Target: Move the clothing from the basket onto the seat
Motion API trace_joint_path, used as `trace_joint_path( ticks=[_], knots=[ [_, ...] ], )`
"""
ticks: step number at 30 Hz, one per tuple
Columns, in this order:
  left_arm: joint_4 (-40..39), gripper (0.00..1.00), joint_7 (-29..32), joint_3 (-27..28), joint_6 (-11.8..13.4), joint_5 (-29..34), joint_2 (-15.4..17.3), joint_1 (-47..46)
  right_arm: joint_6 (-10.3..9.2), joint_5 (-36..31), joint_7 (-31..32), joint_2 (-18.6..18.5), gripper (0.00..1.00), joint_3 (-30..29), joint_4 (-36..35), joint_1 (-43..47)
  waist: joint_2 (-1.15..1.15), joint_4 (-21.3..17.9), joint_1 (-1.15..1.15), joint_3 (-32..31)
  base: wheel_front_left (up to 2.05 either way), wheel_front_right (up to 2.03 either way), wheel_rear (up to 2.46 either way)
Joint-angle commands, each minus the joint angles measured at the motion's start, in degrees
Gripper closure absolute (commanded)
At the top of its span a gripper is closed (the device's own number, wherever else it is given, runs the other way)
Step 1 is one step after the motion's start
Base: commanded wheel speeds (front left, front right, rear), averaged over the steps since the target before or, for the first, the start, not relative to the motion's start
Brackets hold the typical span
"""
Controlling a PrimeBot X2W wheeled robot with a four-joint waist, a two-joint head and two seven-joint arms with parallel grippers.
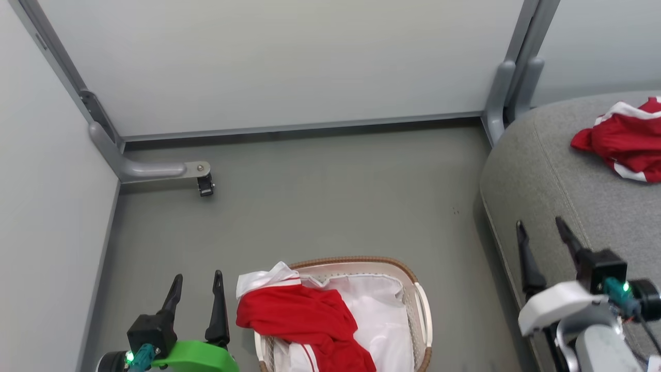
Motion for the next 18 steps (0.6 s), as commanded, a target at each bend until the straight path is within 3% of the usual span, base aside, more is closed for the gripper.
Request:
trace_joint_path(
  ticks=[1,8,18],
  knots=[
    [-0.49,0.00,-0.03,0.57,-0.32,0.74,-0.18,1.01,-0.07,-0.51,-0.24,0.66,0.00,-0.13,-1.22,2.24,0.00,0.96,0.01,-1.72,0.00,0.00,0.00],
    [-0.69,0.00,-0.03,1.90,-1.26,1.39,-0.81,3.29,-0.07,-0.06,-0.25,2.14,0.00,0.40,-4.62,8.76,0.00,0.34,0.01,-3.39,0.00,0.00,0.00],
    [0.49,0.00,-0.03,2.16,-2.38,1.99,-1.23,2.93,-0.07,1.59,-0.25,2.10,0.00,2.37,-4.30,9.36,0.00,0.26,0.01,-3.86,0.00,0.00,0.00]
  ],
)
